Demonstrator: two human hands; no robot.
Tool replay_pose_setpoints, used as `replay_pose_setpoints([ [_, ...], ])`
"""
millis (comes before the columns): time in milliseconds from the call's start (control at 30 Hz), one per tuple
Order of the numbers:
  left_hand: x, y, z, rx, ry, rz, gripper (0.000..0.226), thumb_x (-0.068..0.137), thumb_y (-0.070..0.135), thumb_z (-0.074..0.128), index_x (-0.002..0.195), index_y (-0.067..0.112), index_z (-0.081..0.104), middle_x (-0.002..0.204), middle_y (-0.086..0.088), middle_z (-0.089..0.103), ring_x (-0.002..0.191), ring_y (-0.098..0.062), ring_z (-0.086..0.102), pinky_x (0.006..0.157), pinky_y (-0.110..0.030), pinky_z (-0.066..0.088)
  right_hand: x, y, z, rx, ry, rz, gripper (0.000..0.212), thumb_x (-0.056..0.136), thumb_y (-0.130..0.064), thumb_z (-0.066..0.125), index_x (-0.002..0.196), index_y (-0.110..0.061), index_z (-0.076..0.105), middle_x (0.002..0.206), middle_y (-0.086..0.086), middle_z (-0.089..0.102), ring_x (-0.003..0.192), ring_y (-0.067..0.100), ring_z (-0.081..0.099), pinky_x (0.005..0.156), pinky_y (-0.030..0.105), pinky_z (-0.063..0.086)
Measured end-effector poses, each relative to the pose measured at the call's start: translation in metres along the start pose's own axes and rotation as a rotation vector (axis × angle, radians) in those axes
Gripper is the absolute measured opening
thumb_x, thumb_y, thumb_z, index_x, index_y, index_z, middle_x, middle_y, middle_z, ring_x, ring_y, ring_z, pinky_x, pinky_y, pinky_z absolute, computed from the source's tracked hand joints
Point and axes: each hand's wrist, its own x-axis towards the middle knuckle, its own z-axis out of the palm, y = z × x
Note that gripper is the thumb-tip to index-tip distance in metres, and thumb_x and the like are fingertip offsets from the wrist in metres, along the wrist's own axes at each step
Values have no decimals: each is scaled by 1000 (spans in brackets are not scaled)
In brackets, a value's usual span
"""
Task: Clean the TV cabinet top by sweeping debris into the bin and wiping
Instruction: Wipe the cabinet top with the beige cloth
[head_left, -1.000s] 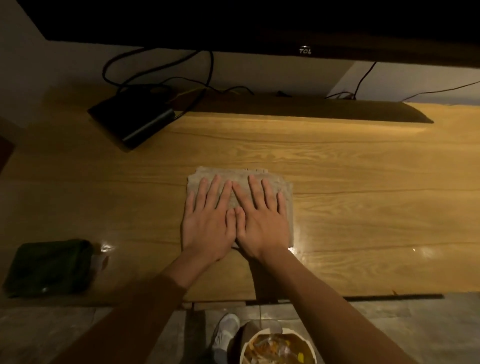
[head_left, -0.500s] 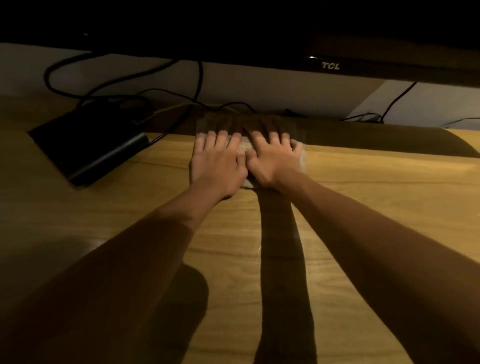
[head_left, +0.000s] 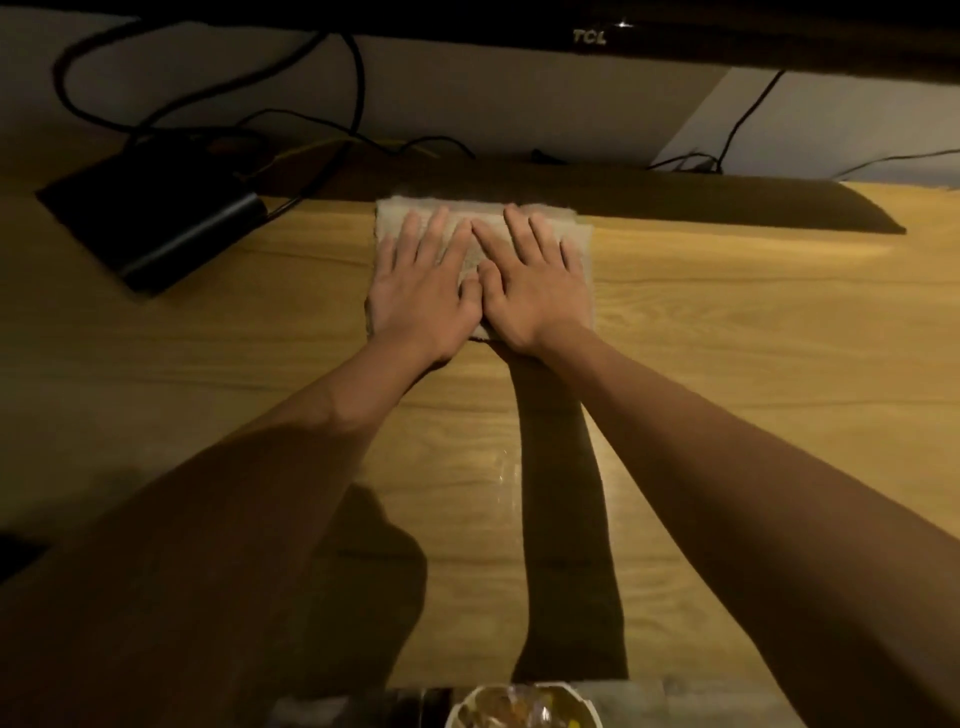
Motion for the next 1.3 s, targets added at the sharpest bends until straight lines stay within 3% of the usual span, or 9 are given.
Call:
replay_pose_setpoints([
  [267, -136, 76, 14, -40, -20, 11, 64, 99, 48, 13, 159, 30, 1, 169, 0, -5, 154, -23, -10, 124, -47, 2, -158, 30, -3, 39, -54, 37, 56, 105, -49, 13, 160, -44, 4, 170, -6, -7, 156, 15, -12, 123, 41, -11],
  [600, -294, 171, 31, -41, -66, -2, 64, 99, 48, 15, 159, 32, -2, 168, 2, -11, 153, -22, -15, 124, -47, 0, -344, 69, -6, 81, -58, 64, 54, 106, -48, 16, 159, -46, 5, 170, -7, -7, 156, 17, -12, 127, 46, -3],
  [867, -256, 176, 39, -72, -51, -86, 54, 103, 47, 0, 155, 40, -11, 166, 10, -17, 151, -17, -20, 124, -44, -6, -318, 71, -7, 124, -82, 132, 55, 104, -54, 9, 158, -48, -3, 169, -8, -12, 155, 15, -18, 126, 45, -9],
  [1300, -114, 182, 38, -54, 26, -158, 55, 102, 47, 0, 156, 40, -7, 167, 8, -15, 152, -19, -19, 124, -46, -4, -177, 114, -14, 64, -13, 82, 54, 104, -54, 2, 158, -48, -3, 170, -9, -12, 155, 15, -17, 126, 46, -5],
])
